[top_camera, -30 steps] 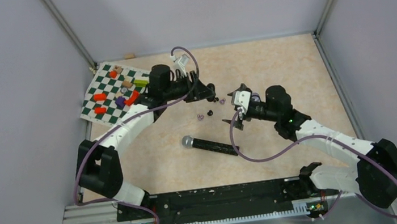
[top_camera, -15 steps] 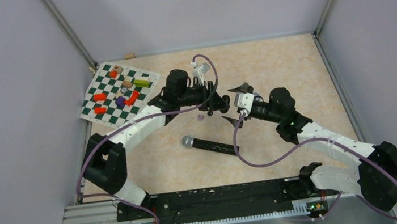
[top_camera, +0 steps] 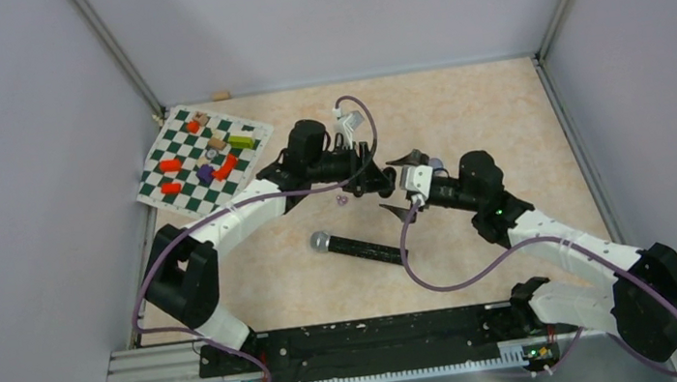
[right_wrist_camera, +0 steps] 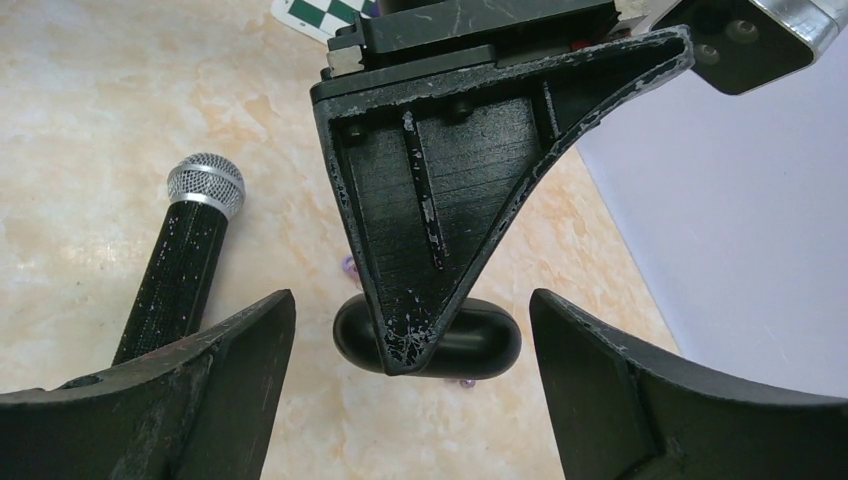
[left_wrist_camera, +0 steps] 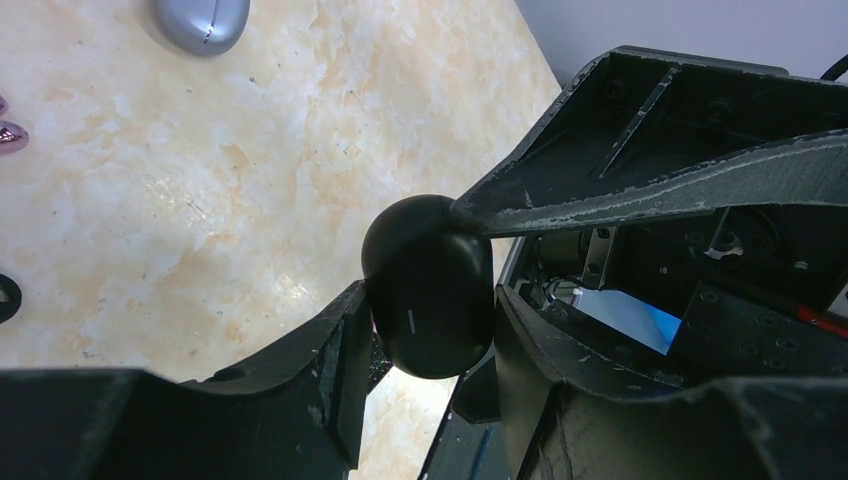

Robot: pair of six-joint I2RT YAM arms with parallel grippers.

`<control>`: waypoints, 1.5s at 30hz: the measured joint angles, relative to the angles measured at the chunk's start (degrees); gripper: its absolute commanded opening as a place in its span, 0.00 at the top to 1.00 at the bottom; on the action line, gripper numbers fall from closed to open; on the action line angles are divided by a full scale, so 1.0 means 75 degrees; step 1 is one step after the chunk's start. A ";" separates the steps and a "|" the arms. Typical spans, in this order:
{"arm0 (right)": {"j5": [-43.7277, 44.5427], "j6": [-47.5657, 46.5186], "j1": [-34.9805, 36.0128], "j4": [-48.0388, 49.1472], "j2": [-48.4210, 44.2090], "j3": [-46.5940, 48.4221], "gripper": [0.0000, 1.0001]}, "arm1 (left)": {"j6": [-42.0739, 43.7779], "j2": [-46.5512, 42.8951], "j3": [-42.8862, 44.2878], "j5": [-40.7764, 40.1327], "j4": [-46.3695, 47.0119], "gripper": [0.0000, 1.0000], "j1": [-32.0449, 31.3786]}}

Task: Insert the wireless bluetooth earbuds into the charging case
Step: Pick up the charging case at the center of the board.

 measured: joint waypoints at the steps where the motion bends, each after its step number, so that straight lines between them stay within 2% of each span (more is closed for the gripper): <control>1: -0.0015 -0.0044 0.0000 -0.0017 0.0000 0.0000 0.16 | 0.0003 0.0000 0.0006 0.0000 0.0003 0.74 0.0000; 12: 0.0166 -0.0105 -0.0006 -0.0082 0.0003 0.0000 0.24 | -0.0003 0.0000 0.0017 0.0111 0.0000 0.74 0.0000; 16: 0.0248 -0.0105 -0.0006 -0.0082 0.0012 0.0000 0.24 | -0.0003 0.0000 0.0017 0.0175 0.0003 0.75 0.0000; 20: 0.0277 -0.0096 -0.0006 -0.0076 0.0050 0.0000 0.19 | -0.0006 0.0000 0.0017 0.0198 0.0003 0.75 0.0000; 25: 0.0353 -0.0041 -0.0006 -0.0052 0.0125 -0.0003 0.19 | -0.0035 0.0000 0.0017 0.0210 0.0006 0.75 0.0000; 28: 0.0405 -0.0006 -0.0006 0.0067 0.0125 -0.0003 0.26 | -0.0064 0.0000 0.0017 0.0230 0.0012 0.75 0.0000; 32: 0.0411 0.0073 -0.0006 0.0105 0.0125 -0.0017 0.44 | -0.0082 0.0000 0.0029 0.0219 0.0082 0.70 0.0006; 35: 0.0443 0.0146 -0.0006 0.0178 0.0125 -0.0038 0.50 | -0.0087 0.0000 0.0029 0.0221 0.0082 0.61 0.0012; 37: 0.0443 0.0166 -0.0006 0.0195 0.0125 -0.0047 0.53 | -0.0087 0.0000 0.0032 0.0224 0.0085 0.43 0.0012; 38: 0.0446 0.0172 -0.0006 0.0204 0.0125 -0.0047 0.54 | -0.0087 0.0000 0.0032 0.0227 0.0085 0.30 0.0012; 41: 0.0472 0.0192 -0.0006 0.0239 0.0122 -0.0047 0.54 | -0.0058 0.0000 0.0038 0.0318 0.0070 0.03 0.0012; 45: 0.0490 0.0262 -0.0050 0.0254 0.0052 -0.0047 0.54 | 0.0149 0.0000 0.0178 0.0554 -0.0160 0.01 0.0038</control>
